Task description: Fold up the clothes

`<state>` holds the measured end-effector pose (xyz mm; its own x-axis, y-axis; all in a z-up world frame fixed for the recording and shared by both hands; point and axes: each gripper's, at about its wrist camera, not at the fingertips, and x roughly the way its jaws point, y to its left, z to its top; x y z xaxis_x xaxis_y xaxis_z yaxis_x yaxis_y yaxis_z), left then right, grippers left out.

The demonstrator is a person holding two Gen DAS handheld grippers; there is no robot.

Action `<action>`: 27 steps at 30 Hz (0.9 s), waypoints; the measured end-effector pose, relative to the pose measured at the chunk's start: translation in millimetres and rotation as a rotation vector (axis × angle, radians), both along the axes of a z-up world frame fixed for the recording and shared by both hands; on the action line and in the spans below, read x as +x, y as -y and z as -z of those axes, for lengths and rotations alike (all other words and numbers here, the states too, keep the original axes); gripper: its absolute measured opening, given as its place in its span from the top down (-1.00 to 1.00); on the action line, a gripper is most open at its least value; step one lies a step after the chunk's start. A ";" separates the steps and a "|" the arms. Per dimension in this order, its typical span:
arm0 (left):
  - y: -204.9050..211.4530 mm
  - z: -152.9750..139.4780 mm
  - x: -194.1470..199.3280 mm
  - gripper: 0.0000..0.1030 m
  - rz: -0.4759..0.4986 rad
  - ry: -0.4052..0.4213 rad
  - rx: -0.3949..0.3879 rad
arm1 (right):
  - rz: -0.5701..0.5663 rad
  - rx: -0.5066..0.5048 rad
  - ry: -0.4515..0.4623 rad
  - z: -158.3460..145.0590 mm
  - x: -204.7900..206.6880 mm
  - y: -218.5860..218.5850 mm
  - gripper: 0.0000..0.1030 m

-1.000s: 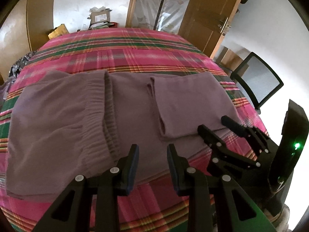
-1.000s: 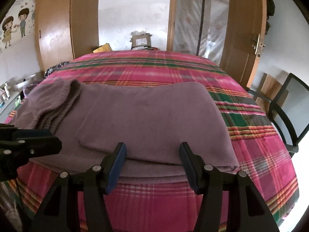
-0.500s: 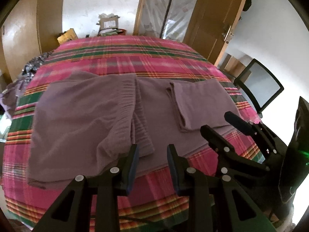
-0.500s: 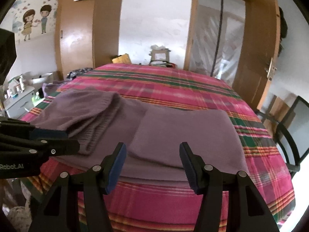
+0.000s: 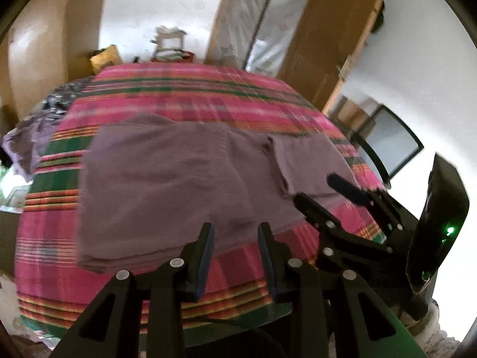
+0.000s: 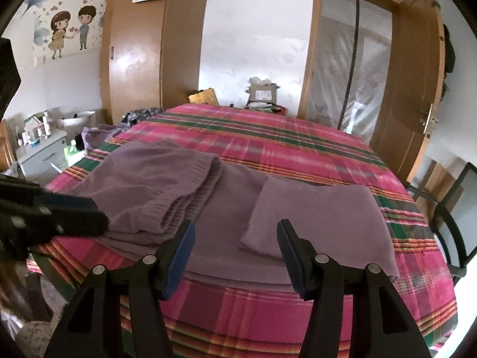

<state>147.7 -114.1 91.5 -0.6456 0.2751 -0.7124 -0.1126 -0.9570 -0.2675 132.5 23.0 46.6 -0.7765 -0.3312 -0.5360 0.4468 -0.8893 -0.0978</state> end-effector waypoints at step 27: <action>125.4 65.3 -4.8 0.31 -0.311 0.193 0.075 | -0.160 -0.304 0.379 37.3 -61.6 41.4 -0.08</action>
